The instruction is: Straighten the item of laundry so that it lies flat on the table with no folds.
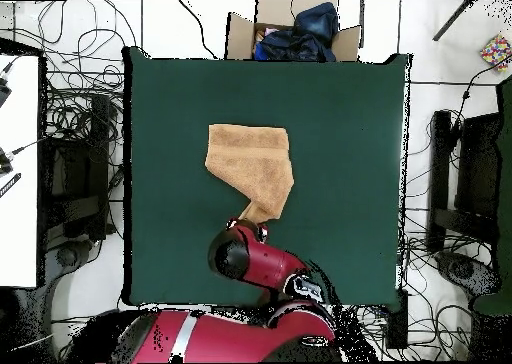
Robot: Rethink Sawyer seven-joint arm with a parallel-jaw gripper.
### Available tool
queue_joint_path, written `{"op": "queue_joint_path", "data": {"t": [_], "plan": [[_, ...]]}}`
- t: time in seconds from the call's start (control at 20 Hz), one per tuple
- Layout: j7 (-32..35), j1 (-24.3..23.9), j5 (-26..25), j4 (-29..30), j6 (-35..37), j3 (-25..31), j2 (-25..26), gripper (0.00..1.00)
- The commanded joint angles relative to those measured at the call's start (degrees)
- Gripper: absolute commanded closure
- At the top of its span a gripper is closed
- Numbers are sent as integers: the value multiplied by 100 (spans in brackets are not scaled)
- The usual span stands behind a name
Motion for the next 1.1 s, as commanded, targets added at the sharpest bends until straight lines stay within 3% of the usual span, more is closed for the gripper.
{"op": "queue_joint_path", "data": {"t": [0.05, 0.25, 0.55, 0.75, 0.85, 1.1], "plan": [[1697, 283, 623, 110, 387, 661, -214, 0], [1679, 419, 840, 126, 749, 620, -448, 0], [1767, 37, 784, 273, 361, 1207, -571, 0], [1713, 35, 814, 227, 234, 1247, -518, 0], [1643, 208, 866, 158, 160, 1027, -428, 0], [1133, 1146, 1216, -313, 599, -168, -162, 0]]}}
